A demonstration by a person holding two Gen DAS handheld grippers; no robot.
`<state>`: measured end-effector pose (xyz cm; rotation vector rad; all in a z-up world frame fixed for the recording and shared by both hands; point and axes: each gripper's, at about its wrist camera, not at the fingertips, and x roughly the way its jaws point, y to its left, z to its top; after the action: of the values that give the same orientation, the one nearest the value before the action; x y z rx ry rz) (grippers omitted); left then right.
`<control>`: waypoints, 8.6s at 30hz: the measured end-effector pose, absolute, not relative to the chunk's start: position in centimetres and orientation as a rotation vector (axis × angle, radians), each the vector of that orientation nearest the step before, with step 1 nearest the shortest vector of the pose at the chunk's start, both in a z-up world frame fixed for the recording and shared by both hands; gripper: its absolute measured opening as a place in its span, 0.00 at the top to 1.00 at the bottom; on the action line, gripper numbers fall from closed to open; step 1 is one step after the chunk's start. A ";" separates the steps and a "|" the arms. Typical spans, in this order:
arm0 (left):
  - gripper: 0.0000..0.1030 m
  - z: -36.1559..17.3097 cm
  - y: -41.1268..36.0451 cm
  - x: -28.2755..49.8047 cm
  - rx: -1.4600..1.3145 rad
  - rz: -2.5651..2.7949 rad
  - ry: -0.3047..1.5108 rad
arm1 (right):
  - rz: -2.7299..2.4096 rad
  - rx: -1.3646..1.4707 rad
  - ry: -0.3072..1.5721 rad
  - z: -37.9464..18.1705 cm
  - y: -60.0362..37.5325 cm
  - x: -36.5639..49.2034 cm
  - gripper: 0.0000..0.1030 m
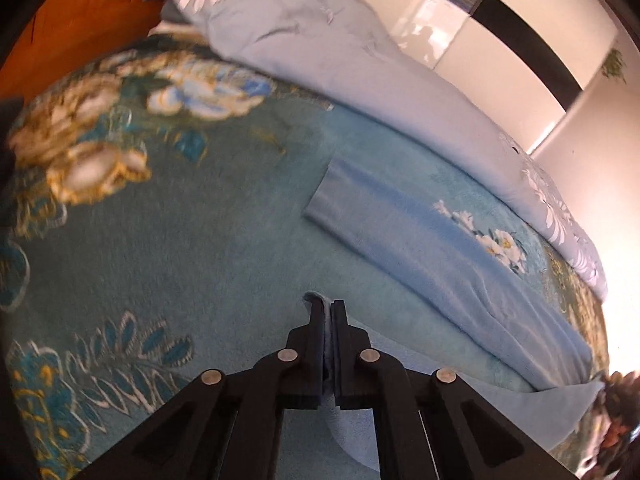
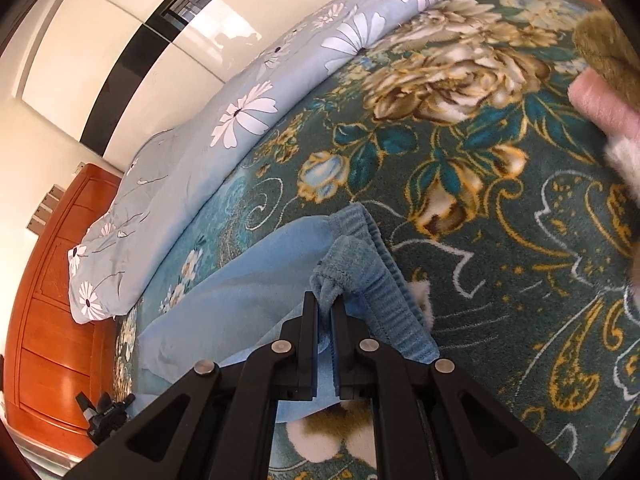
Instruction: Fold clothes
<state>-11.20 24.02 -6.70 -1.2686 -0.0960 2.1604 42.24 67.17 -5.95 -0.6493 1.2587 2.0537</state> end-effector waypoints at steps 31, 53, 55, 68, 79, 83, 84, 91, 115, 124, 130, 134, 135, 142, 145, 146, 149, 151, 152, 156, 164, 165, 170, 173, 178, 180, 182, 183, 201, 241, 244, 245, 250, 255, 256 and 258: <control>0.48 -8.1 29.7 -21.4 -1.431 2.311 -0.274 | 2.040 -0.641 1.095 -5.7 73.3 33.8 0.58; 0.79 -11.9 29.3 -19.4 -1.510 2.191 -0.642 | 1.910 -0.404 1.614 -11.0 68.4 38.0 0.42; 0.89 -12.5 28.7 -19.7 -1.530 2.170 -0.731 | 1.886 -0.363 1.643 -11.2 68.7 38.0 0.43; 0.95 -4.3 21.0 -15.1 -1.316 2.063 -0.855 | 2.067 -0.374 1.581 -4.9 66.0 41.9 0.94; 0.95 -7.9 7.6 -7.6 -1.417 2.112 -0.889 | 2.107 -0.664 1.552 -8.7 57.5 47.9 0.92; 0.95 -11.2 5.7 -6.8 -1.465 2.065 -1.004 | 2.084 -0.527 1.668 -9.6 57.9 48.6 0.57; 0.95 -11.6 5.5 -6.6 -1.466 2.058 -1.032 | 2.075 -0.475 1.710 -9.8 58.0 48.8 0.45; 0.95 -6.6 8.2 -4.4 -1.341 2.211 -0.860 | 2.015 -0.439 1.628 -8.9 57.3 49.9 0.45; 0.90 -7.0 39.4 21.7 -1.178 1.881 0.077 | 2.219 -0.612 1.347 -7.2 48.6 48.6 0.45; 0.41 -5.9 37.5 23.8 -1.153 1.728 -0.052 | 2.285 -0.631 1.389 -7.6 47.9 45.7 0.45; 0.37 -5.5 29.1 19.0 -1.157 2.030 -0.306 | 2.386 -0.677 1.332 -6.3 47.5 41.9 0.45; 0.37 -8.1 23.4 14.9 -1.323 2.088 -0.478 | 2.422 -0.790 1.335 -6.8 47.6 36.7 0.45; 0.37 -8.6 22.4 14.6 -1.336 2.087 -0.514 | 2.424 -0.813 1.340 -7.1 47.6 35.6 0.45; 0.37 -9.6 19.7 13.9 -1.351 2.053 -0.586 | 2.344 -0.912 1.351 -9.8 47.3 30.1 0.45; 0.36 -9.6 19.3 13.9 -1.346 2.035 -0.587 | 2.374 -0.850 1.408 -9.6 47.2 29.4 0.55; 0.36 -9.6 19.1 13.9 -1.344 2.029 -0.588 | 2.373 -0.839 1.403 -9.5 47.2 29.2 0.79; 0.36 -9.7 18.8 13.9 -1.332 2.008 -0.597 | 2.337 -0.825 1.341 -9.0 47.2 29.4 0.95; 0.36 -9.8 18.5 13.7 -1.326 1.993 -0.613 | 2.317 -0.806 1.302 -8.7 47.3 30.1 0.96; 0.36 -9.8 18.4 13.7 -1.323 1.989 -0.624 | 2.307 -0.799 1.285 -8.6 47.5 30.6 0.96; 0.35 -9.3 18.7 13.9 -1.323 2.006 -0.617 | 2.258 -0.821 1.274 -9.2 48.3 32.1 0.97; 0.33 -7.8 20.2 14.4 -1.267 1.986 -0.572 | 2.110 -0.539 1.326 -8.1 49.9 42.4 0.44; 0.33 -7.7 20.4 14.4 -1.259 1.983 -0.567 | 2.059 -0.484 1.316 -8.1 50.2 44.3 0.39; 0.32 -7.1 21.5 14.9 -1.240 1.954 -0.537 | 1.938 -0.423 1.320 -8.7 52.6 47.3 0.38; 0.31 -7.1 21.6 15.2 -1.242 1.948 -0.517 | 1.918 -0.416 1.355 -9.3 53.9 46.7 0.38; 0.31 -7.1 19.7 14.4 -1.231 1.971 -0.577 | 1.899 -0.388 1.393 -9.5 55.5 45.9 0.44; 0.31 -7.2 19.0 13.9 -1.226 1.977 -0.609 | 1.896 -0.380 1.386 -9.0 55.9 45.6 0.69; 0.30 -7.5 18.3 13.4 -1.227 1.969 -0.646 | 1.913 -0.430 1.333 -7.7 56.3 44.6 0.81; 0.30 -7.6 18.1 13.2 -1.228 1.965 -0.658 | 1.939 -0.447 1.291 -6.7 56.1 44.0 0.83; 0.27 -9.1 12.6 9.8 -1.238 1.966 -0.827 | 2.528 -0.924 0.302 0.9 34.6 17.3 0.83; 0.74 -11.0 17.9 9.8 -1.329 1.858 -0.722 | 2.373 -0.973 0.750 -4.0 40.5 33.1 0.46; 0.72 -10.5 18.1 9.8 -1.329 1.893 -0.674 | 2.395 -0.982 0.756 -4.4 40.3 32.5 0.46; 0.72 -10.1 18.1 9.9 -1.321 1.898 -0.658 | 2.401 -0.987 0.761 -4.5 40.2 32.2 0.46; 0.33 -8.3 17.5 10.1 -1.271 1.955 -0.615 | 2.452 -0.979 0.745 -4.2 39.8 31.4 0.46; 0.27 -8.7 18.6 9.2 -1.320 1.921 -0.539 | 2.404 -0.942 0.915 -5.8 41.9 31.6 0.40; 0.27 -9.0 19.0 8.7 -1.340 1.899 -0.531 | 2.393 -0.923 0.994 -6.3 42.6 31.9 0.39; 0.27 -9.4 19.4 8.1 -1.357 1.861 -0.533 | 2.371 -0.888 1.156 -7.3 43.8 32.4 0.37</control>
<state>8.06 19.43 -9.38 -1.3572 -0.5334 1.8613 32.40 43.81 -7.31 -0.8878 1.1555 2.3714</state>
